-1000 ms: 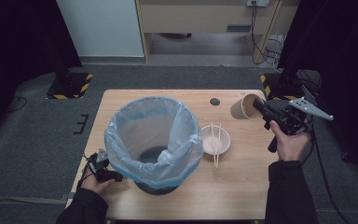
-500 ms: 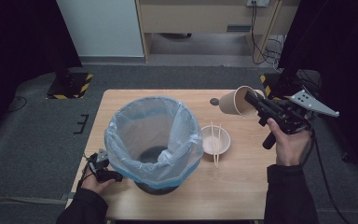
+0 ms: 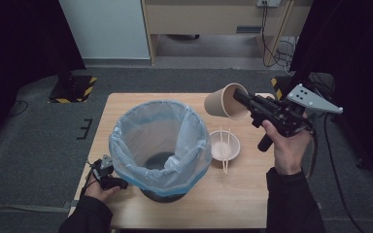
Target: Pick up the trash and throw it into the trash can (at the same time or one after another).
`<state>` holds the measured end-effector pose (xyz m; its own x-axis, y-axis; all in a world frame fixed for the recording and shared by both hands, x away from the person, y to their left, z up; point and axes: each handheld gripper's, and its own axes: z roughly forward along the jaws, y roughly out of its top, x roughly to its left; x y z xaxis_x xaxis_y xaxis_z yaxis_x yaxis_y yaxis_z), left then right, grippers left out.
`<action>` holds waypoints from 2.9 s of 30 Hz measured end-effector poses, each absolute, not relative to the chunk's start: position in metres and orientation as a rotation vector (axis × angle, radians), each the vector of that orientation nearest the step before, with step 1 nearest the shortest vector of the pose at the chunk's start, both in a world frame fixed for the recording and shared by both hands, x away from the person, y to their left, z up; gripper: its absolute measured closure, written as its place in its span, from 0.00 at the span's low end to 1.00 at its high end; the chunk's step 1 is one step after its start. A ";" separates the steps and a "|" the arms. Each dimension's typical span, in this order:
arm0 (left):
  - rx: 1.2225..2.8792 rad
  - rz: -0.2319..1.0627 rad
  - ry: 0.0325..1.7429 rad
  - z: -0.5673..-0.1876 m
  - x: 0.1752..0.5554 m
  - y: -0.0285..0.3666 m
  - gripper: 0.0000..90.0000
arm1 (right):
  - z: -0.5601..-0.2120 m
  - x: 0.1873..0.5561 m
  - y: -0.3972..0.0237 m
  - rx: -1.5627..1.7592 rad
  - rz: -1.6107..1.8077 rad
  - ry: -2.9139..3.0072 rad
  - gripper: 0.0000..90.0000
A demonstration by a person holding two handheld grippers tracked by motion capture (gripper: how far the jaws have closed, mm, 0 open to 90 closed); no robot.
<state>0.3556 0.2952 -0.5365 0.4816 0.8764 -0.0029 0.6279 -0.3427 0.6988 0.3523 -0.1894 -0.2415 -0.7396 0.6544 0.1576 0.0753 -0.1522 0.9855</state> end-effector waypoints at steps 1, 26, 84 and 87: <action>2.089 0.501 1.237 -0.537 0.356 0.295 0.00 | -0.240 0.352 -0.185 0.813 1.947 1.725 0.92; 2.090 0.499 1.234 -0.537 0.356 0.295 0.00 | -0.260 0.361 -0.084 0.708 1.860 2.032 0.91; 2.091 0.499 1.232 -0.537 0.356 0.295 0.00 | -0.447 0.431 -0.210 1.348 1.271 1.952 0.67; 2.091 0.499 1.232 -0.537 0.356 0.295 0.00 | -0.456 0.432 -0.207 1.353 1.247 1.970 0.68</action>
